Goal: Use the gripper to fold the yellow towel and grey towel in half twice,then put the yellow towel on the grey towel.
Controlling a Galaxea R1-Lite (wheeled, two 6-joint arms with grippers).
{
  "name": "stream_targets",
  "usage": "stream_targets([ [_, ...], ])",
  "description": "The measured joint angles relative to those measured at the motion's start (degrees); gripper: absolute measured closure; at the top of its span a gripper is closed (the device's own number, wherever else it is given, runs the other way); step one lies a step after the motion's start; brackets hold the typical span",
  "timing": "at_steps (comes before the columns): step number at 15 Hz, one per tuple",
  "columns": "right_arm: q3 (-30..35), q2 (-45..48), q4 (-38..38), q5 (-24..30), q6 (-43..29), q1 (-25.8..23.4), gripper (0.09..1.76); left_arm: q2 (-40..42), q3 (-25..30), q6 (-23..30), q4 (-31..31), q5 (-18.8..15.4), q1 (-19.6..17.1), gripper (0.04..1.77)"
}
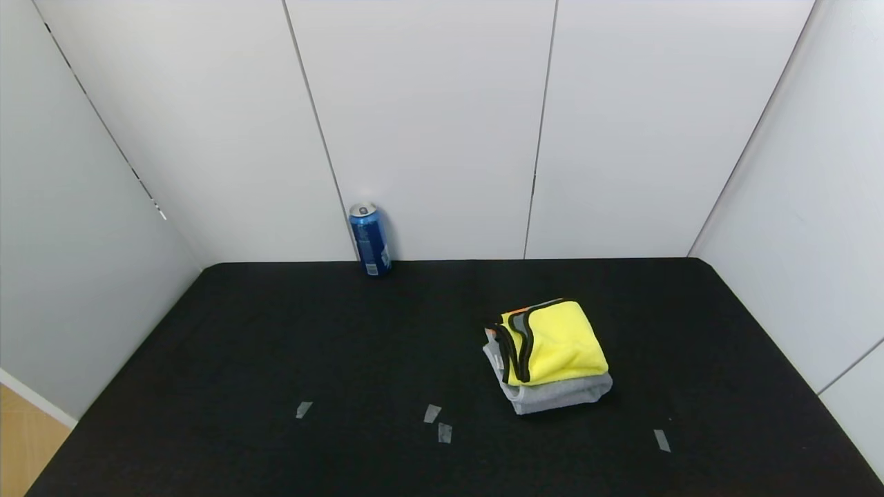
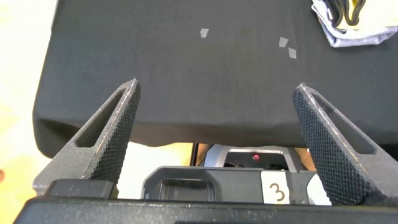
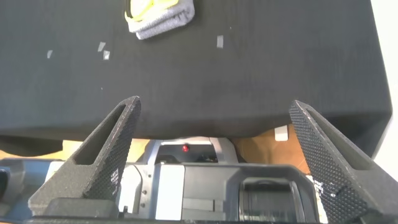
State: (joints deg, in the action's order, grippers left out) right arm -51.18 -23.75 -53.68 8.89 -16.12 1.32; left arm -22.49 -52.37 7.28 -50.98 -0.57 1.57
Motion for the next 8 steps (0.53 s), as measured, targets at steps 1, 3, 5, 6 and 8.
stream_targets([
  [1, 0.5, 1.4, -0.9, -0.1, 0.0, 0.1, 0.14, 1.5, 1.1, -0.1, 0.0, -0.3, -0.1, 0.09],
  [3, 1.8, 4.3, -2.4, -0.2, 0.0, 0.1, 0.14, 4.2, 3.0, -0.1, 0.1, -0.6, 0.0, 0.09],
  [5, 3.3, 7.4, -2.6, -0.3, 0.1, -0.1, 0.14, 7.0, 5.0, -0.2, 1.6, -0.9, 0.0, 0.09],
  [6, 3.9, 8.9, -2.6, -0.4, 0.2, -0.2, 0.14, 8.3, 6.1, -0.2, 2.9, -1.4, -0.3, 0.09],
  [8, 4.9, 11.9, -2.7, -0.5, 0.3, -0.5, 0.14, 11.2, 8.4, -0.2, 5.7, -3.0, -1.0, 0.09],
])
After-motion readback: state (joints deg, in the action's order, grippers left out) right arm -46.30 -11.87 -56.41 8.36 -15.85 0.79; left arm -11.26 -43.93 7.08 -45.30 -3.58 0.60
